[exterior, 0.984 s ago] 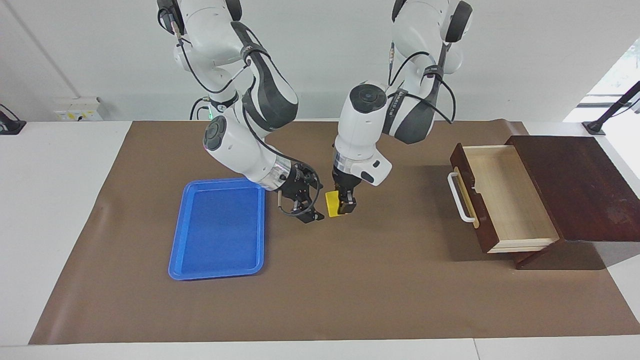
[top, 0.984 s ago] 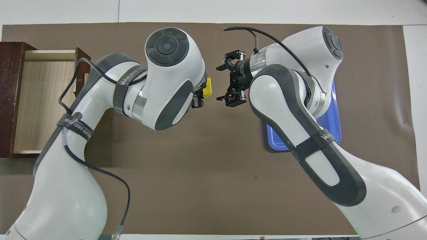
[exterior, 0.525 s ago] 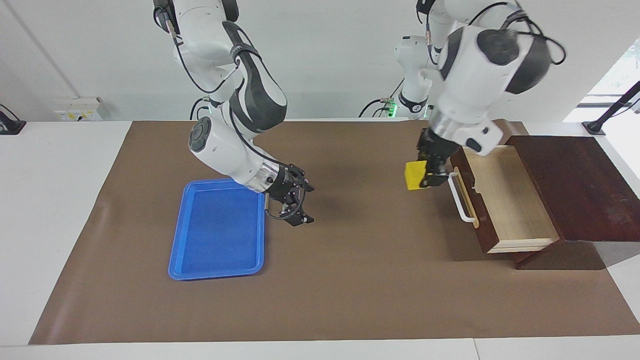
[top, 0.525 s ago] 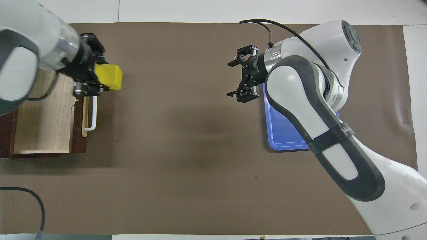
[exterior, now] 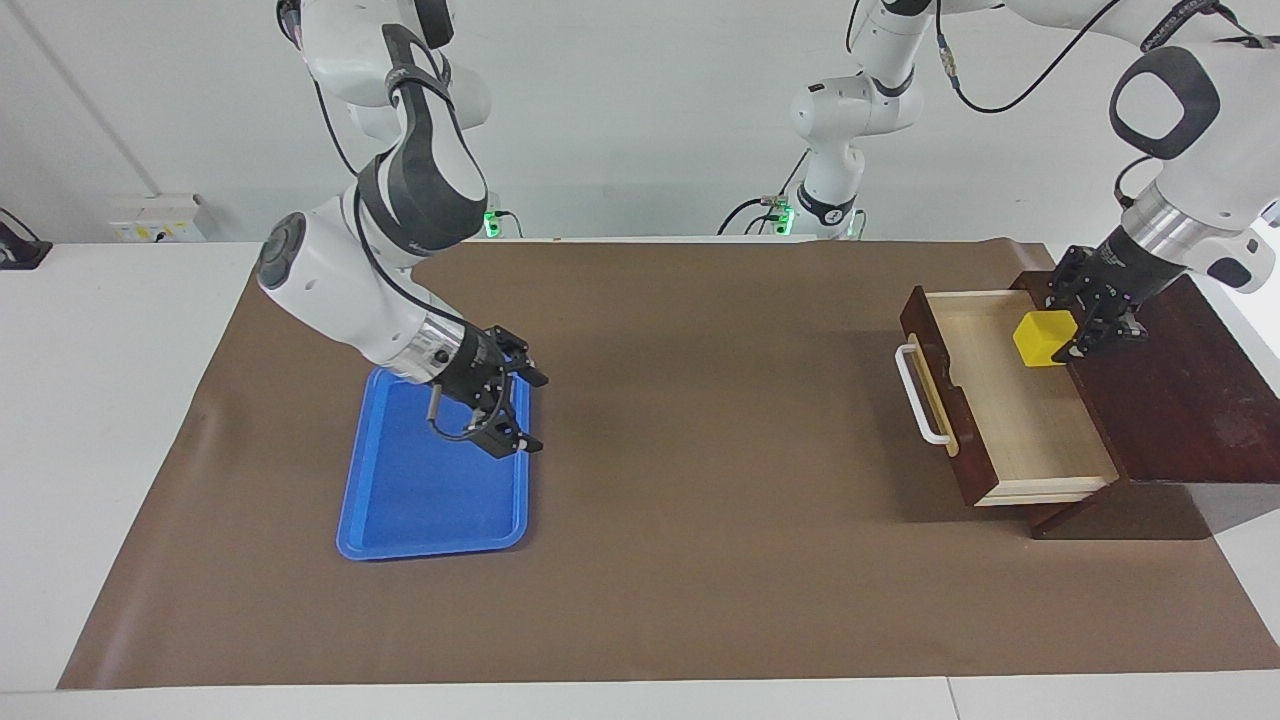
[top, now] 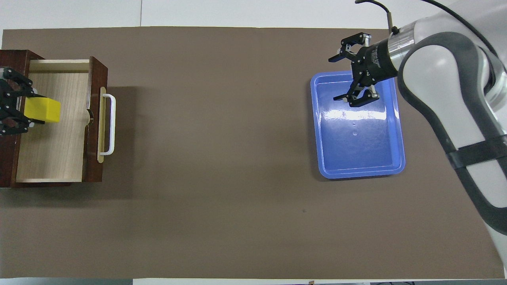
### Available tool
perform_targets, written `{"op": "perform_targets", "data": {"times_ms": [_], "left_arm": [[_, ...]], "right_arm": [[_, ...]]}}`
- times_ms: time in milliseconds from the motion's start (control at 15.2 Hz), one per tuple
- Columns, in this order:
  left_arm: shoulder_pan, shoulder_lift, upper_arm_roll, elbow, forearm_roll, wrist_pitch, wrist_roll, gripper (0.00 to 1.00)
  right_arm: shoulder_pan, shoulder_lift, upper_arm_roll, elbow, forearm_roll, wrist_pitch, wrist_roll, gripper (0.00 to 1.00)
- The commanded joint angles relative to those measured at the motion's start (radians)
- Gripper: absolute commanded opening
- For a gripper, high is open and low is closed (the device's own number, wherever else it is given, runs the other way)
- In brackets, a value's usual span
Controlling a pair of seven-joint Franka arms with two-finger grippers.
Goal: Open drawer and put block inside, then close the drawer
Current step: 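Lower the block into the drawer with the left gripper while the right gripper withdraws, then push the drawer shut with the left gripper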
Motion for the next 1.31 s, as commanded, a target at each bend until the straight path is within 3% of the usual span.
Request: {"op": "perform_targets", "data": {"times_ms": [0,197,262,328,394,591,722,853,984,1247], "left_arm": [[0.01,-0.071,-0.005,-0.156,-0.011,0.078,0.044,0.0],[-0.001,-0.075,-0.005,-0.199,-0.009,0.118,0.042,0.0],[0.012,-0.088,-0.005,-0.216,-0.009,0.124,0.055,0.2],[0.012,-0.086,-0.005,-0.215,-0.009,0.128,0.064,0.89],[0.01,-0.077,-0.005,-0.187,0.0,0.12,0.059,1.0],[-0.025,-0.036,-0.017,-0.016,0.006,-0.004,-0.032,1.0],[-0.129,-0.008,-0.016,0.04,0.034,-0.038,-0.153,1.0],[-0.227,-0.002,-0.017,0.014,0.1,-0.03,-0.261,1.0],[-0.264,-0.017,-0.017,-0.074,0.138,0.021,-0.321,1.0],[-0.212,-0.046,-0.011,-0.181,0.143,0.132,-0.321,1.0]], "right_arm": [[-0.08,-0.042,0.009,-0.001,-0.077,-0.09,-0.219,1.0],[-0.142,-0.08,0.007,0.008,-0.165,-0.182,-0.473,1.0],[-0.153,-0.094,0.009,0.015,-0.206,-0.209,-0.562,1.0],[-0.159,-0.106,0.009,0.019,-0.24,-0.225,-0.63,1.0],[-0.161,-0.123,0.007,0.019,-0.28,-0.234,-0.707,1.0],[-0.16,-0.168,0.009,0.018,-0.392,-0.266,-0.92,1.0],[-0.16,-0.203,0.007,0.016,-0.445,-0.297,-1.032,1.0],[-0.16,-0.234,0.007,0.012,-0.496,-0.303,-1.153,1.0],[-0.167,-0.277,0.009,0.001,-0.519,-0.318,-1.239,1.0],[-0.204,-0.372,0.024,-0.071,-0.519,-0.331,-1.33,1.0]]}}
